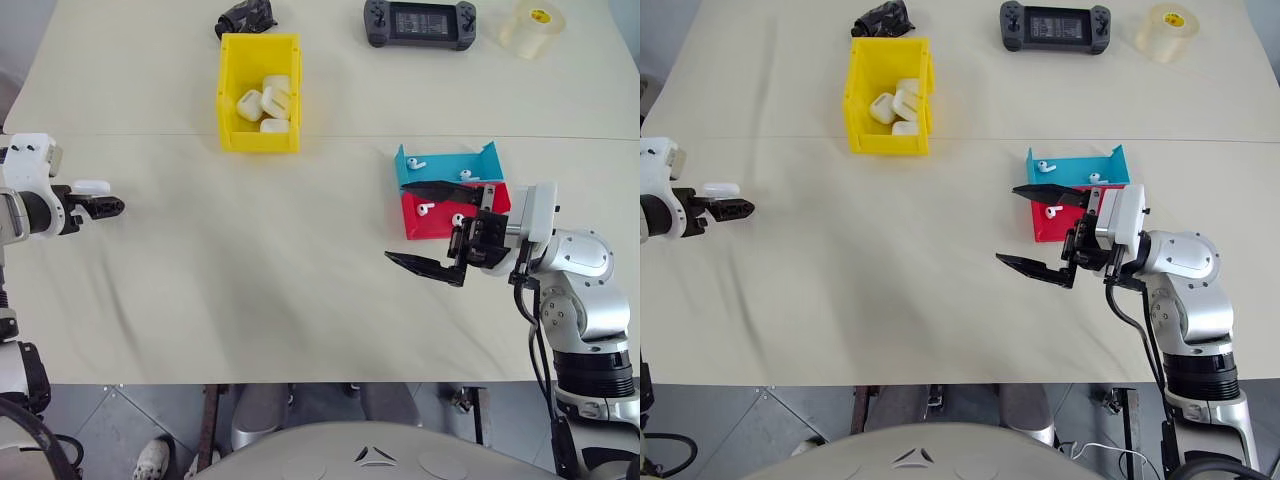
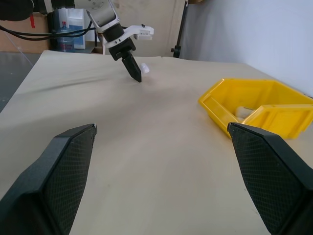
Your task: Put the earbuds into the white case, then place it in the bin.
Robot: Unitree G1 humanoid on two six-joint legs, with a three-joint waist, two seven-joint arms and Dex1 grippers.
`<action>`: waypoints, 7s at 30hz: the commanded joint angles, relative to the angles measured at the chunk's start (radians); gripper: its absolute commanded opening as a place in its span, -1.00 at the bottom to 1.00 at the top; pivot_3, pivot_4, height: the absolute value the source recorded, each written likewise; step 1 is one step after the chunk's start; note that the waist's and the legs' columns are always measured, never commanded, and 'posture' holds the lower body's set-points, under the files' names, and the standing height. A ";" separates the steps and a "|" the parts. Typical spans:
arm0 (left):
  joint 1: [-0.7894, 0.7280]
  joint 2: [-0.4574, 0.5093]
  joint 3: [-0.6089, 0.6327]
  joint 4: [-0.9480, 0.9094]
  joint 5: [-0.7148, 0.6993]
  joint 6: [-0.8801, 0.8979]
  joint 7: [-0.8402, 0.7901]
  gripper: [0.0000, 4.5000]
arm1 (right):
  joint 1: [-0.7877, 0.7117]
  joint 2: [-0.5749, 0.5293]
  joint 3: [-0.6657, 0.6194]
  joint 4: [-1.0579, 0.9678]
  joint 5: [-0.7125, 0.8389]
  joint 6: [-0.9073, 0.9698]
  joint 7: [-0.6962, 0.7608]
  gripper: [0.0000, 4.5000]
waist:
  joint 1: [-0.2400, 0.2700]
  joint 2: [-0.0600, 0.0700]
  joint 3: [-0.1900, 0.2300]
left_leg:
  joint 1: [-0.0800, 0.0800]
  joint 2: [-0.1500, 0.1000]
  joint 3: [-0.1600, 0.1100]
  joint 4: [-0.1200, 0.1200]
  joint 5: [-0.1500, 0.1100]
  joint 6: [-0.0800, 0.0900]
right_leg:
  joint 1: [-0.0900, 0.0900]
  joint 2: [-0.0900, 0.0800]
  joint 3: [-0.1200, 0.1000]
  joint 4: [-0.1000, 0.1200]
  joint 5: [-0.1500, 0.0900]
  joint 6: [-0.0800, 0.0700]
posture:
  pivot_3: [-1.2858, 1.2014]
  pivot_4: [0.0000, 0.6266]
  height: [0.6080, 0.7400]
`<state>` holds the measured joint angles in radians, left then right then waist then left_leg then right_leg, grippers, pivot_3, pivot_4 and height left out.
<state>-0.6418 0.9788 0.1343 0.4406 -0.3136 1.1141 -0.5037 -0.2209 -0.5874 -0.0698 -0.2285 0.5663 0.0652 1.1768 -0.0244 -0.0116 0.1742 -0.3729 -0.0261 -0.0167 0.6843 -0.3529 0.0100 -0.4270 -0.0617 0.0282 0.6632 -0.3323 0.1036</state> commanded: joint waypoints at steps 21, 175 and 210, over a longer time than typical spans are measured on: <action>0.553 -0.194 0.256 -0.723 -0.170 -0.941 -0.536 0.25 | 0.015 -0.079 -0.095 0.090 -0.013 -0.042 0.036 1.00 | 0.006 0.000 0.000 | 0.000 0.000 0.000 0.000 0.000 0.000 | 0.001 -0.002 0.000 -0.005 0.000 0.000 | 0.03 -0.52 1.00; 0.306 -0.839 -0.270 -0.526 -0.342 -1.101 -0.743 0.25 | -0.366 -0.433 0.253 0.239 -0.499 0.519 0.043 -0.40 | 0.039 0.004 -0.001 | 0.001 0.002 0.000 0.006 0.000 0.003 | 0.008 0.001 0.000 -0.010 0.001 0.001 | 0.03 -0.52 1.00; 0.316 -0.851 -0.289 -0.533 -0.339 -1.098 -0.743 0.25 | -0.466 -0.449 0.356 0.442 -0.667 0.075 0.258 0.43 | 0.043 0.005 -0.001 | 0.001 0.001 0.000 0.006 0.000 0.003 | 0.008 0.001 0.000 -0.011 0.001 0.001 | 0.03 -0.52 1.00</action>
<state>-0.3262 0.1300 -0.1484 -0.0667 -0.6487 0.0210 -1.2429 -0.6764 -1.0378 0.2916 0.2132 -0.0967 0.1584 1.4314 0.0181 -0.0070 0.1729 -0.3718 -0.0246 -0.0165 0.6904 -0.3533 0.0130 -0.4193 -0.0610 0.0282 0.6525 -0.3315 0.1051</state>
